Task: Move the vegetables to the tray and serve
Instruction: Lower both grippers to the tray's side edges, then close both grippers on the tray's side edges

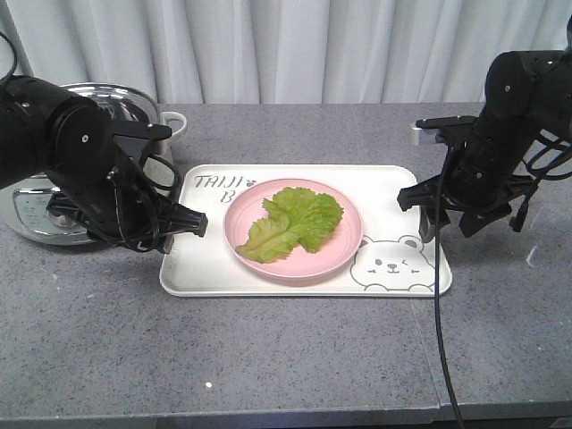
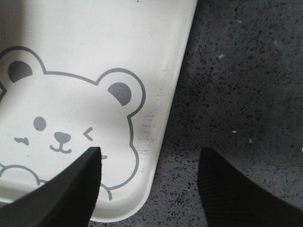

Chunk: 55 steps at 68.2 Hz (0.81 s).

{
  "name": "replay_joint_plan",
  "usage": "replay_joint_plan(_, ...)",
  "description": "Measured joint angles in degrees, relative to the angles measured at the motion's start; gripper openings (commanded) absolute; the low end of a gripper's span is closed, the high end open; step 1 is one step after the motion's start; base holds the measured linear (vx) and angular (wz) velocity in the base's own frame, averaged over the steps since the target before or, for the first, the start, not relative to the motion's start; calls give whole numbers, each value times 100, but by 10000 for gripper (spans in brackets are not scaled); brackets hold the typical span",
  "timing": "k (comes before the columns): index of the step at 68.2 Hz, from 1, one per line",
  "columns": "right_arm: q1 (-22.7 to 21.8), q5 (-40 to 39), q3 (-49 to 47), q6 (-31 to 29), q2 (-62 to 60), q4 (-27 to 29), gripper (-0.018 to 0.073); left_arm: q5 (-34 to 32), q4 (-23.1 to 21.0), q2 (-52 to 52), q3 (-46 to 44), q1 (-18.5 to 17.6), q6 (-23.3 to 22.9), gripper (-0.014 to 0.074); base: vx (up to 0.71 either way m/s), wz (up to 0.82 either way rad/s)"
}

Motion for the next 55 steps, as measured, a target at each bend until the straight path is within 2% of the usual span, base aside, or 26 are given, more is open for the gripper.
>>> replay_joint_plan(36,-141,2,-11,6,214,-120,426,-142,-13,385,0,0,-84,330,0,0)
replay_joint_plan(55,-148,2,-11,6,233,-120,426,-424,-13,581,0,0,-103,330,0,0)
